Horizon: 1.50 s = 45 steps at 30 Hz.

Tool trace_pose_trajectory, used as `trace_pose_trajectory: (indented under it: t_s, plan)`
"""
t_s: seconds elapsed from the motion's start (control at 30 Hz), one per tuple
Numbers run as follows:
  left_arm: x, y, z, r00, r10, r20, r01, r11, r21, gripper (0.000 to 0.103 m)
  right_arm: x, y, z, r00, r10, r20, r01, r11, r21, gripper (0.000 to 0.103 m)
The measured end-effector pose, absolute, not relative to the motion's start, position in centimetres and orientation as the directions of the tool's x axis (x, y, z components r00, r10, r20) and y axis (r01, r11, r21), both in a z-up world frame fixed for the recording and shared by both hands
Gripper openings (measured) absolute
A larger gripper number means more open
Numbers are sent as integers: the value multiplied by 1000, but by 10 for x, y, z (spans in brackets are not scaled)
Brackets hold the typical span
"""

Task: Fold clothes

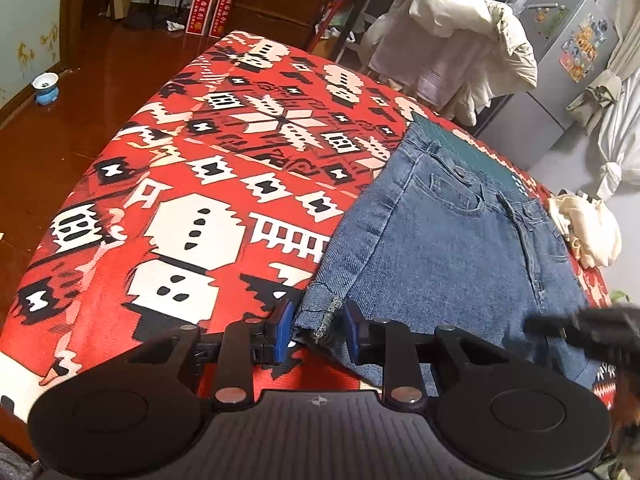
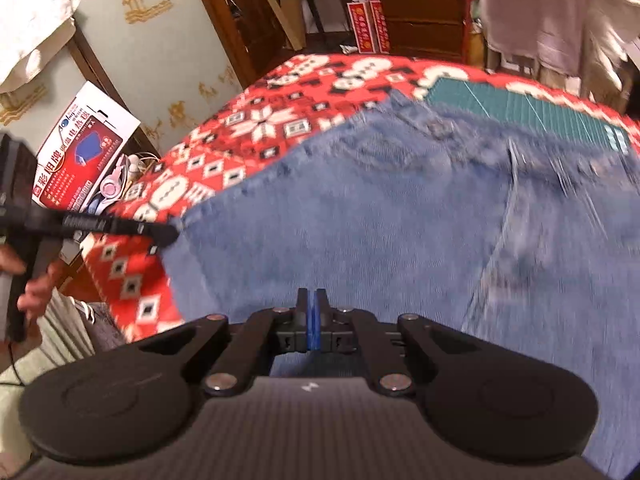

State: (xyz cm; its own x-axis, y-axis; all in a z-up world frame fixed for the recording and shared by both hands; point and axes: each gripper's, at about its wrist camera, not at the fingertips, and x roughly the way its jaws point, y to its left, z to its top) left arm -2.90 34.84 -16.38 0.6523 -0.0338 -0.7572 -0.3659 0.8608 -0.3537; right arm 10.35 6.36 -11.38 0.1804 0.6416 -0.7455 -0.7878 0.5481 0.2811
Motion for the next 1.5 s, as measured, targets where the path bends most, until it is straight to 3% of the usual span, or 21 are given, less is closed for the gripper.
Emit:
trace_pose_trajectory:
  t_s: [0.3, 0.6, 0.87, 0.97, 1.07, 1.23, 1.4, 1.5]
  plan:
    - [-53, 331, -153, 689, -96, -718, -380, 795, -472, 26, 33, 44, -110, 188, 643, -743, -833, 505, 226, 6]
    - [-65, 284, -168, 679, -200, -706, -322, 783, -532, 26, -8, 37, -114, 314, 578, -753, -860, 509, 32, 7]
    - [-64, 276, -173, 716, -209, -666, -310, 759, -572, 26, -26, 40, -124, 379, 527, -761, -869, 484, -97, 9]
    - [-62, 281, -174, 738, -223, -636, -308, 727, -613, 34, -34, 48, -127, 413, 510, -754, -871, 463, -164, 9]
    - [-57, 284, -178, 737, -224, -637, -329, 705, -628, 34, -38, 56, -131, 448, 495, -745, -866, 446, -224, 10]
    - [-58, 288, -186, 748, -247, -616, -351, 641, -682, 34, -49, 66, -136, 495, 480, -724, -859, 394, -327, 19]
    - [-59, 291, -190, 753, -252, -608, -367, 606, -706, 33, -49, 75, -139, 517, 472, -714, -850, 385, -360, 18]
    - [-58, 292, -191, 758, -250, -602, -371, 594, -714, 29, -51, 77, -139, 528, 467, -709, -844, 382, -377, 6]
